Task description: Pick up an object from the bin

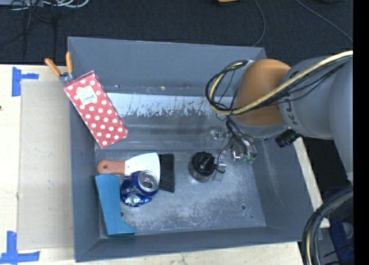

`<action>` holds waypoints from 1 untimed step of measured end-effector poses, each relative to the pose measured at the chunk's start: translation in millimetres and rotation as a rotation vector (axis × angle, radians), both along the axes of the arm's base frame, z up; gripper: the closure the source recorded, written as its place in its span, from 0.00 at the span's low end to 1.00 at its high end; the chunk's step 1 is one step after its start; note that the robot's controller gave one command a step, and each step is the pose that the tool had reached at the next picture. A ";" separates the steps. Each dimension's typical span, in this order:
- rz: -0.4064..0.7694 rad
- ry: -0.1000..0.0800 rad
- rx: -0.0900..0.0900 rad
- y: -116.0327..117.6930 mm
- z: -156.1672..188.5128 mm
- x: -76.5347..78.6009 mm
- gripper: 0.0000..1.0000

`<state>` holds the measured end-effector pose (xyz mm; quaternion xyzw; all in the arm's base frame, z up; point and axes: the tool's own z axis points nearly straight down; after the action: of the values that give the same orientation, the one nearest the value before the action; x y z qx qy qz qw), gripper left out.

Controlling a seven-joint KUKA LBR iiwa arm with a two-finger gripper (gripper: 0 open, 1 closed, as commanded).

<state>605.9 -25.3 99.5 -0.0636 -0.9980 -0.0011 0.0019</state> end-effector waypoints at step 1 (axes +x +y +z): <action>0.087 0.004 0.001 10.6 -29.3 -12.9 0.00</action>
Offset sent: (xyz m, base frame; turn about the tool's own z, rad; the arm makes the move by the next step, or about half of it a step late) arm -0.0157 0.0028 -0.0295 0.0843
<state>593.0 -14.7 70.2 -0.0202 -0.9998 -0.0016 0.0039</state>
